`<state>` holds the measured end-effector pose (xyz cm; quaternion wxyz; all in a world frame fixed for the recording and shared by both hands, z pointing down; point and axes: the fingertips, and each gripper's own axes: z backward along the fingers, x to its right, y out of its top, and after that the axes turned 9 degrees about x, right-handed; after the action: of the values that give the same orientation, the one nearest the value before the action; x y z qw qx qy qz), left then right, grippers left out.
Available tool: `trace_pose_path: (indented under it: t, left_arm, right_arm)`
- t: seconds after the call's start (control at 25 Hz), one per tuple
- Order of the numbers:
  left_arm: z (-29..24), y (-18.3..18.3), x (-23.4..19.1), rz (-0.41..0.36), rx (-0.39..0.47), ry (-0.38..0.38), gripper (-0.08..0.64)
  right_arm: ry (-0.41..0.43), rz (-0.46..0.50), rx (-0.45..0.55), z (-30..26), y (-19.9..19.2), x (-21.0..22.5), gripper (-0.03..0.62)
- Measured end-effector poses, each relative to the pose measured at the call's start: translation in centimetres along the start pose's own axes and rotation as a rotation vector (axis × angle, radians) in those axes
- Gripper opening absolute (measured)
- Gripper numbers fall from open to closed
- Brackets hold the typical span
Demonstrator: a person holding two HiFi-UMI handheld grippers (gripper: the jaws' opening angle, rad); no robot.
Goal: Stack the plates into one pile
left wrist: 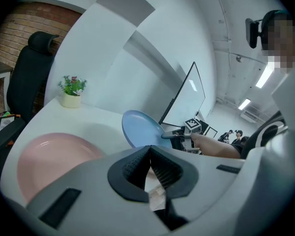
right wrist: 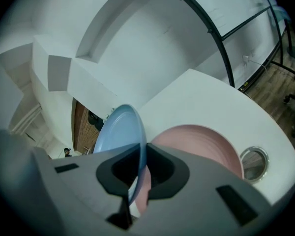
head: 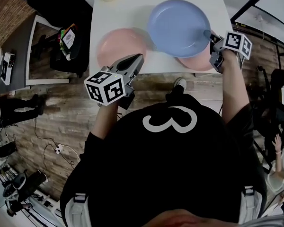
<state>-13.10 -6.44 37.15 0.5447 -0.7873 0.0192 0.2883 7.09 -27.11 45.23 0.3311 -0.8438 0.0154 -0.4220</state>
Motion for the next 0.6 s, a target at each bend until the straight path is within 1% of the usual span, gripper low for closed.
trace_pose_path:
  t: [0.24,0.4,0.6]
  left_arm:
    - [-2.1,-0.6,1.9,-0.008,-0.025,-0.048,0.017]
    - [-3.5,-1.0,2.5,-0.001,-0.041,-0.068,0.017]
    - [-4.9,-1.7,3.0,0.003,-0.074,-0.091,0.017]
  right_arm:
    - [-0.039,-0.010,0.027,3.2,0.5,2.6,0.035]
    - [-0.063,-0.028,0.034,4.2,0.7,4.6,0.035]
    - [-0.080,-0.061,0.040,5.1,0.3,6.2,0.035]
